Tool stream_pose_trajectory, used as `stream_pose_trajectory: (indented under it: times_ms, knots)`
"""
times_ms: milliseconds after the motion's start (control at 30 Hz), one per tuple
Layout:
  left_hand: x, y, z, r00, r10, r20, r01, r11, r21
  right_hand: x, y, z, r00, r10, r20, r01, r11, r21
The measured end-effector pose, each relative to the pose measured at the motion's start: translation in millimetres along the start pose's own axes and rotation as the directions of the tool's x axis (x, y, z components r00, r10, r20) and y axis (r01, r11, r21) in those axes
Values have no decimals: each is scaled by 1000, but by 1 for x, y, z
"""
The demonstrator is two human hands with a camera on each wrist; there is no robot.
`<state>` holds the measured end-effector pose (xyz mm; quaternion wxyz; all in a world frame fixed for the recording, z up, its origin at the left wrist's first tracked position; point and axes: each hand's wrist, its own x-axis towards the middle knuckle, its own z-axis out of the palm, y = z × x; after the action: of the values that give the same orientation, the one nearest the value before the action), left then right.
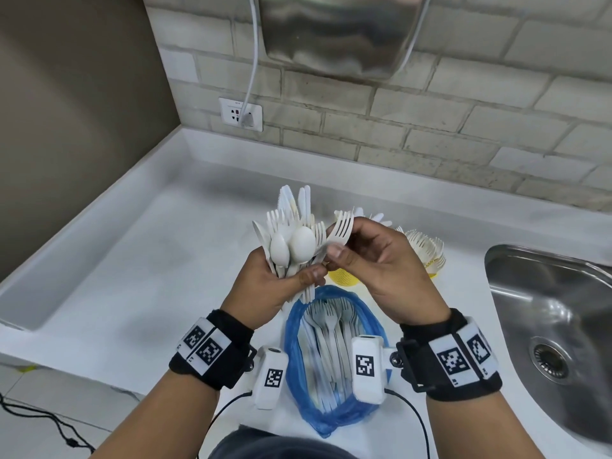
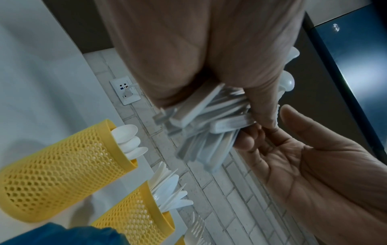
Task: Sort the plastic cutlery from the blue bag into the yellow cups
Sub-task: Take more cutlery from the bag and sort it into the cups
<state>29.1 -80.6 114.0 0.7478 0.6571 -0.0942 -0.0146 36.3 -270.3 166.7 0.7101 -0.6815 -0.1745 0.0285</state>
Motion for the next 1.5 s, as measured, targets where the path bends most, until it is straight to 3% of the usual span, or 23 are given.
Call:
stream_pose_trajectory:
  times_ms: [433,600,733,867,1300,1400,1500]
  knots:
    - [-1,-1,1,999,-39,-3,39,999,-6,3,2,0,997,-42,-67,41,999,-24]
    - [-1,-3,-6,1000,-20,3,20,1000,8,1,0,2,1000,-11,10,11,999,39]
    - [-2,-1,-8,999,-27,34,26,999,22,1,-7,6,995,-45,90,51,996,-67]
    - [-1,3,-5,998,-24,58,26,999,-38,0,-6,14,996,-52,66,56,997,-57]
    - [1,10,-5,995,-4,103,0,999,36,4,4,13,999,-17,-33,14,995,-99]
    - [2,8,-8,996,1,92,-4,999,35,6,5,11,999,-4,-54,3,1000,-11]
    - [2,7,-11,997,-19,79,15,999,49,9,1,10,993,54,-106,-26,967,253]
